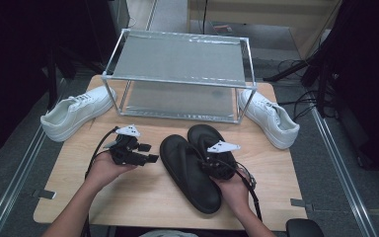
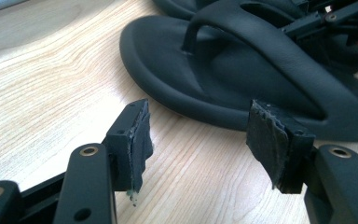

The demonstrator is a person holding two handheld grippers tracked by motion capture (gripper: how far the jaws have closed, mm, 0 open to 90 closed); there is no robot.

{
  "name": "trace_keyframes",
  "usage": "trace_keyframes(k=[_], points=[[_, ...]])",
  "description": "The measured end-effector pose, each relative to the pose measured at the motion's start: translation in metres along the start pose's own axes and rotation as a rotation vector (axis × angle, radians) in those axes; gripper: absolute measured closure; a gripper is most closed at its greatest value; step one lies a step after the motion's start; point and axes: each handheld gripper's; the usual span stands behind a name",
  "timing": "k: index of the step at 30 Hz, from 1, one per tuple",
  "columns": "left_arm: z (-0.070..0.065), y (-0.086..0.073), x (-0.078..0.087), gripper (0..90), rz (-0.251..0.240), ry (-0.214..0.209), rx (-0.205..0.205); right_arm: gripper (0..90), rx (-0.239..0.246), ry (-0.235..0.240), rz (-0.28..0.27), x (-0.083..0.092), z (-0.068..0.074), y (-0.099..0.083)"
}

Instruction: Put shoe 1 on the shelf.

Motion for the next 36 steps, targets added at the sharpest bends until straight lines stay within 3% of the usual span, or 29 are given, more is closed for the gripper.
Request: trace_keyframes(k=[11,20,25,36], points=[[0.0,-0.004,0.006,39.9,-0.017,0.011,0.008,75.1,-0.019,0.019,0.018,0.002,-0.007,0.006],[-0.003,-0.015,0.011,39.5,-0.005,0.035,0.018,75.2,-0.034,0.045,-0.025,0.006,-0.015,0.021],[-0.007,-0.024,0.016,38.9,-0.018,0.036,0.031,75.1,-0.04,0.057,-0.025,-0.006,-0.017,0.034],[-0.021,-0.026,0.014,38.0,0.004,0.037,-0.009,75.0,-0.023,0.054,-0.022,-0.031,-0.025,0.069]])
Point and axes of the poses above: each handheld gripper's, and its own axes: x roughly backward along the jaws, y roughly out of its top, z roughly to its left, and after that the axes turned 5 degrees about -y, right-handed
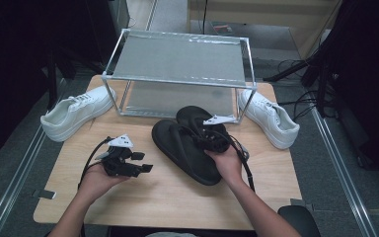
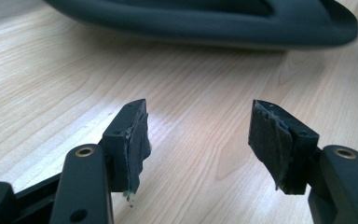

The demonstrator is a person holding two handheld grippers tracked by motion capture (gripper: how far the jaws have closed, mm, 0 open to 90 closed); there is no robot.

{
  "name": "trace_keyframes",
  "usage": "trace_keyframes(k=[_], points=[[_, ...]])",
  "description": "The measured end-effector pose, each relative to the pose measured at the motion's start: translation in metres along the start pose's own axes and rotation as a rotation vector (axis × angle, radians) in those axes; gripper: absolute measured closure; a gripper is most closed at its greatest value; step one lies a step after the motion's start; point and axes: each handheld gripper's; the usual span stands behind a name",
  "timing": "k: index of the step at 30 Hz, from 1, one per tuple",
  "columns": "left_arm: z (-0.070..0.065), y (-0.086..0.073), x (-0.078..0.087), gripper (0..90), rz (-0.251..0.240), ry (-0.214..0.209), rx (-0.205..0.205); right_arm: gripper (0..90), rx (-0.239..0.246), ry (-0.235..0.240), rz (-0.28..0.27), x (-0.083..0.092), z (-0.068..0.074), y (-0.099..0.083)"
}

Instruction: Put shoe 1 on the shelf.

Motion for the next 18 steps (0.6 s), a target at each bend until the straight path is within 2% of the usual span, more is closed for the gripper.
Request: trace_keyframes(k=[1,5,6,7,13,18], points=[[0.0,0.0,0.0,37.9,0.004,-0.004,-0.001,75.0,-0.001,-0.012,0.002,-0.007,-0.002,0.007],[0.001,0.0,0.0,37.9,-0.002,-0.01,0.001,75.0,-0.01,-0.031,-0.006,-0.017,-0.005,0.017],[0.002,0.0,0.0,37.9,-0.003,-0.011,0.002,74.9,-0.036,-0.031,-0.01,-0.025,-0.007,0.023],[0.001,0.0,0.001,38.0,-0.008,-0.009,0.0,74.9,-0.041,-0.034,-0.008,-0.028,-0.007,0.026],[0.001,0.0,0.002,38.7,-0.015,-0.012,-0.01,74.7,-0.03,-0.073,-0.007,-0.05,-0.01,0.045],[0.002,0.0,0.001,38.5,-0.015,-0.017,-0.007,74.8,-0.051,-0.106,-0.003,-0.065,-0.014,0.056]])
Point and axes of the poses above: each handheld gripper's, and its own axes: x roughly backward along the jaws, y roughly out of its top, z roughly to its left, and after that the axes turned 5 degrees about -y, right-handed
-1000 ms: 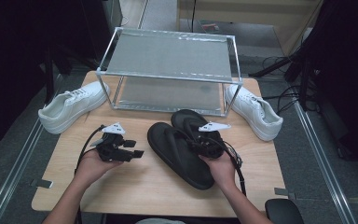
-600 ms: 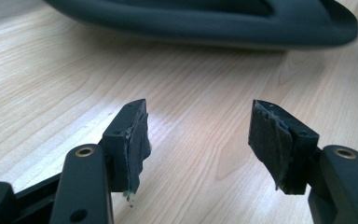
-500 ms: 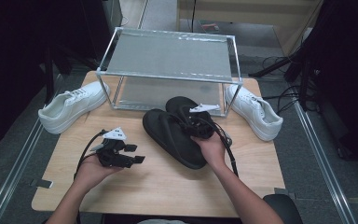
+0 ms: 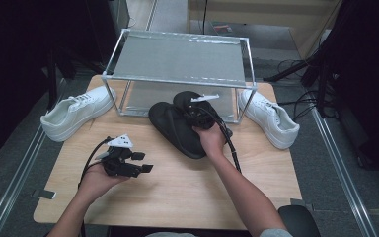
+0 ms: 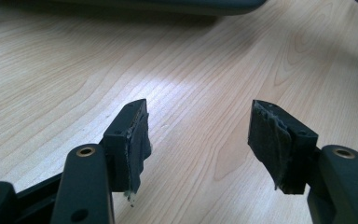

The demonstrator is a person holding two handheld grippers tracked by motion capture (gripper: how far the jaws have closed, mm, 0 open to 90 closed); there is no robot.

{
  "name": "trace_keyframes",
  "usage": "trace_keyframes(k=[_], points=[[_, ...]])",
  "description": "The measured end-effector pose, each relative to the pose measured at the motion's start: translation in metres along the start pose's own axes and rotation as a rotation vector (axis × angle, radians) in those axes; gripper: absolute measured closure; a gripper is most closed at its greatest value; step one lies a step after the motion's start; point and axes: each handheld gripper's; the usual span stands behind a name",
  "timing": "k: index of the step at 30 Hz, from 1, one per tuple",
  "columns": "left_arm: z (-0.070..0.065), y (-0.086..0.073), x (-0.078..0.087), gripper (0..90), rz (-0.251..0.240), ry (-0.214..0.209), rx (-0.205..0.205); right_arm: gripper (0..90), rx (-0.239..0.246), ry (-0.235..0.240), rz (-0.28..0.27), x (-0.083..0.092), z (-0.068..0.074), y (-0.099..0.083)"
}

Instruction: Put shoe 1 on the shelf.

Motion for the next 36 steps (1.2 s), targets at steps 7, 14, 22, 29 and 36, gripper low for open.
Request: trace_keyframes(k=[7,14,22,29,36], points=[[0.0,0.0,0.0,38.5,-0.004,-0.006,-0.002,74.7,-0.046,-0.042,-0.024,-0.013,-0.002,0.0],[-0.001,0.001,0.0,38.5,-0.006,-0.007,-0.003,74.8,-0.097,-0.064,-0.035,-0.02,-0.008,0.005],[0.0,0.001,0.0,38.6,-0.007,-0.011,-0.001,74.3,-0.122,-0.086,-0.053,-0.028,-0.014,0.007],[0.001,0.001,0.0,38.5,-0.005,-0.007,0.003,65.8,-0.128,-0.071,-0.059,-0.027,-0.015,0.008],[0.002,0.0,0.001,38.6,-0.01,-0.008,0.009,54.0,-0.139,-0.02,-0.051,-0.023,-0.017,0.007]])
Point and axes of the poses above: each handheld gripper's, and its own axes: x roughly backward along the jaws, y roughly out of its top, z roughly to its left, and after that the axes turned 5 degrees about -y, right-handed
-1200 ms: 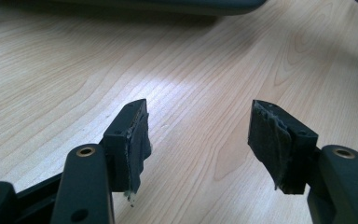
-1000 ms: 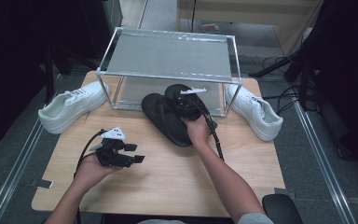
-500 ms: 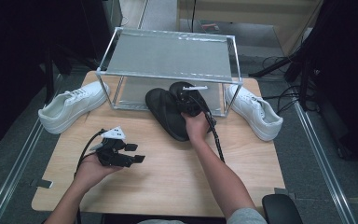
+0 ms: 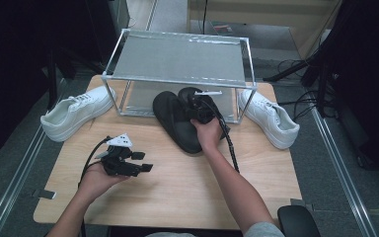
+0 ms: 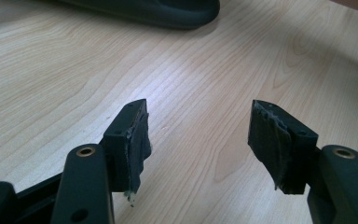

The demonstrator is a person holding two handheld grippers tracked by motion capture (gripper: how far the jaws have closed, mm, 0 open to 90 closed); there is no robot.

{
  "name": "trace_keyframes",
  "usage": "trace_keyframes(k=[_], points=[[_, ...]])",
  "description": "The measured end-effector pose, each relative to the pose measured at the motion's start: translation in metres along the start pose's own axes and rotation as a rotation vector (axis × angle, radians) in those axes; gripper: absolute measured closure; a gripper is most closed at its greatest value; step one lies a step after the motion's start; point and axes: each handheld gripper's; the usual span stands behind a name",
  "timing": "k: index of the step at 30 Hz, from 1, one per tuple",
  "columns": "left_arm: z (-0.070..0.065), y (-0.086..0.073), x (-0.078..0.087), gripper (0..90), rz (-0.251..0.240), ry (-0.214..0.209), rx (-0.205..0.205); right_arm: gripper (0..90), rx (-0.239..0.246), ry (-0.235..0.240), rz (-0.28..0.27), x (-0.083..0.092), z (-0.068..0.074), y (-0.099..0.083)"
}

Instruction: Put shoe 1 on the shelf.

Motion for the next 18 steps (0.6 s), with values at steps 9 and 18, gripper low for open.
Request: trace_keyframes(k=[9,18], points=[[0.002,0.0,0.0,38.6,0.004,0.002,0.0,51.8,0.04,0.013,-0.004,0.019,-0.001,-0.002],[0.004,0.004,-0.002,38.6,0.005,0.0,0.0,51.3,0.075,0.049,-0.004,0.043,-0.006,-0.011]])
Point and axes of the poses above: each handheld gripper's, and its own axes: x roughly backward along the jaws, y roughly out of its top, z roughly to its left, and after that the axes turned 5 degrees about -y, right-handed
